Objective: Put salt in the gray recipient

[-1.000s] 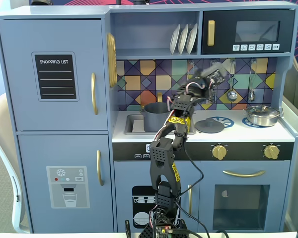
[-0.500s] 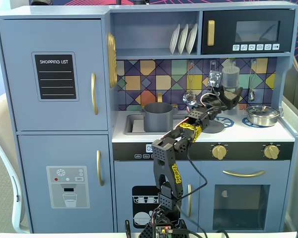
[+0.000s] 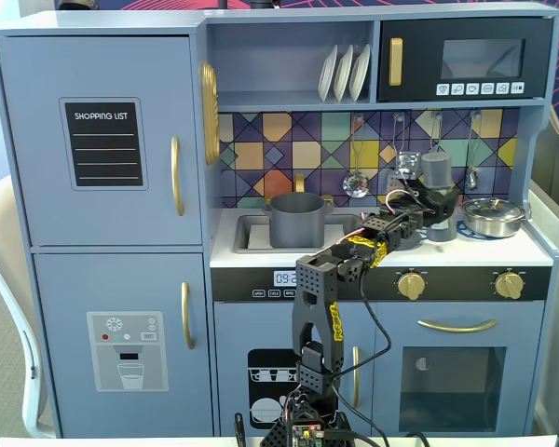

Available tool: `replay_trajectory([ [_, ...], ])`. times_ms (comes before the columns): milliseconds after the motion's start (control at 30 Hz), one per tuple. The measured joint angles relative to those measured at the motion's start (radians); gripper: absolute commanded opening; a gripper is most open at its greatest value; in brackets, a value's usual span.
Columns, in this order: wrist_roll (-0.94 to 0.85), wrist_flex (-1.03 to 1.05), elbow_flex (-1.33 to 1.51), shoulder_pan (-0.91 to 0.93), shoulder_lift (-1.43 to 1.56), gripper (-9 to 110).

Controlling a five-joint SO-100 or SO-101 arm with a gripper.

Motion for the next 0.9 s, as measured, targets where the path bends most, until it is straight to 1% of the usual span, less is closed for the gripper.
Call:
replay_trajectory([
  [400,0.087,0.0,0.002,0.038,-0.02,0],
  [900,0.098,0.025,0.002,0.071,-0.031,0],
])
